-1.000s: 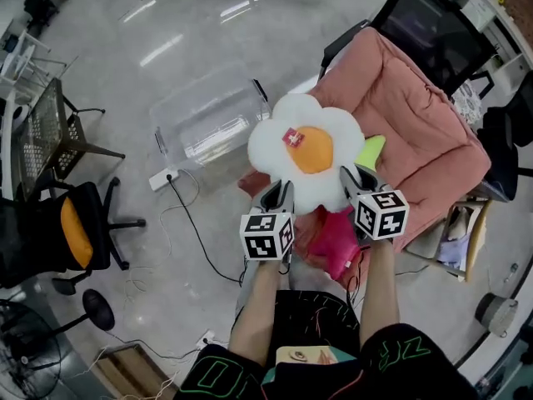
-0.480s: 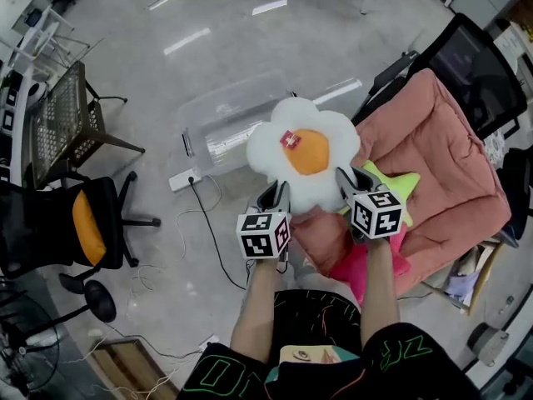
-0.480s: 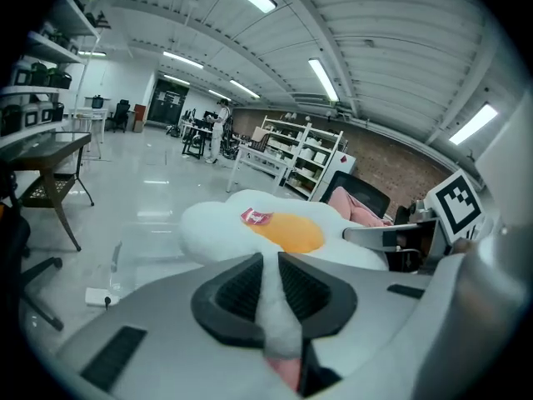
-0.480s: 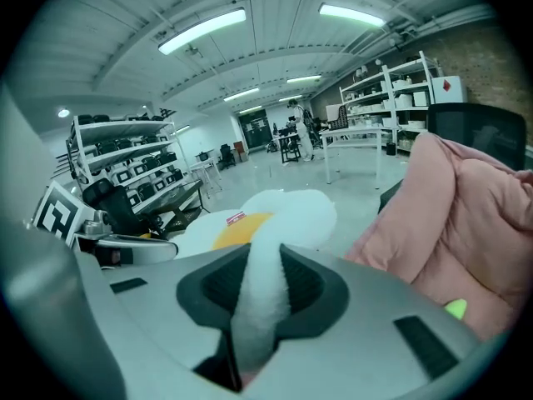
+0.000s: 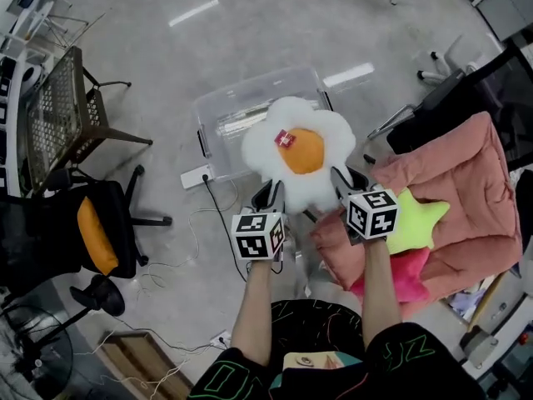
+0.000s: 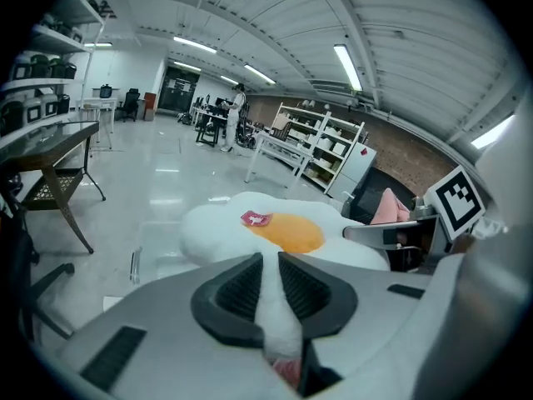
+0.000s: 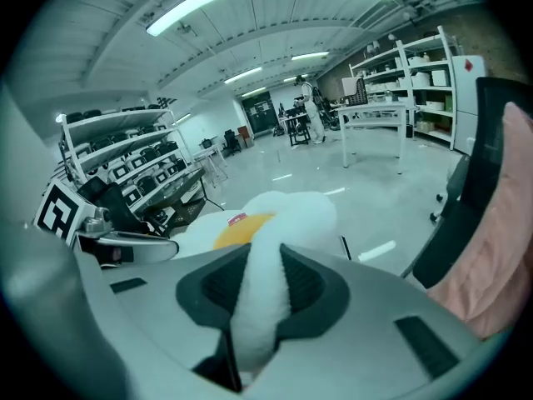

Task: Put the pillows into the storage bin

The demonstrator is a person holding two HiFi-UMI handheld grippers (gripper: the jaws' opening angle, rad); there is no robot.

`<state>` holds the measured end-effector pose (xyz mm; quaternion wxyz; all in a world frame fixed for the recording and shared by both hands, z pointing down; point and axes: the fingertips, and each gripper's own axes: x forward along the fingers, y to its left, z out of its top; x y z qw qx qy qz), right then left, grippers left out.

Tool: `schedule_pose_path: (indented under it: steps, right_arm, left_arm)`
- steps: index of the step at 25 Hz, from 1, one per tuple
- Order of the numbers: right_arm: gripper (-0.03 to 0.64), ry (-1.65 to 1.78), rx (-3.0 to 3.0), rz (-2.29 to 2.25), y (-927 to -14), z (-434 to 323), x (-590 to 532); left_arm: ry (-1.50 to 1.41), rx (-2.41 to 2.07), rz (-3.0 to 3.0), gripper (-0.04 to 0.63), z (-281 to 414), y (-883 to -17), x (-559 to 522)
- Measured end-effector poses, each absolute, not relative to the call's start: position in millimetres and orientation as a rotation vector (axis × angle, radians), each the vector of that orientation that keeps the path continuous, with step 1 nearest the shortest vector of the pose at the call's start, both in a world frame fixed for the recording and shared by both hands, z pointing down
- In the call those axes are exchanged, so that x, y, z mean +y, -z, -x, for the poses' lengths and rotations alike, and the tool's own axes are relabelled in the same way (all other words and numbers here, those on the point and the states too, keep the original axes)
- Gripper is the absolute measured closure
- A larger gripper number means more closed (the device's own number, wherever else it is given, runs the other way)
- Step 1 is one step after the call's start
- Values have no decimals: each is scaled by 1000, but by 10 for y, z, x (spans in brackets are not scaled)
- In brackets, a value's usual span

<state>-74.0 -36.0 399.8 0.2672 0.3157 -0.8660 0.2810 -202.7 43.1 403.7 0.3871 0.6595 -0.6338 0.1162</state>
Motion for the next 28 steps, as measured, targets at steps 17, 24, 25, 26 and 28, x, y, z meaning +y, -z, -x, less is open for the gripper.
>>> schedule_pose_path:
  steps: [17,24,25,26,28]
  right_arm:
    - [449,-704,-2295,-880,-4625,2175,-1410]
    - [434,-721,-2208,-920,-4835,2007,-1353]
    - [463,-744,-2198,-938,-4849,1952,-1323]
    - [518,-763,-2188,-961,-4852,1890,-1297]
    - [606,-795,-2185,-997,-4827,1763,-1251]
  left_arm:
    - [-402,-1689,-1626,455,3581,-4700,-513]
    - [-385,-1665,-1572,509,3676,-4902,-508]
    - [-373,-1651,-1578,542,3627,-4904,-505]
    - [-357,-1637,-1587,567,3571,-4897,-505]
    - [-327,-1600,-1619,601,3429,-4862,-519]
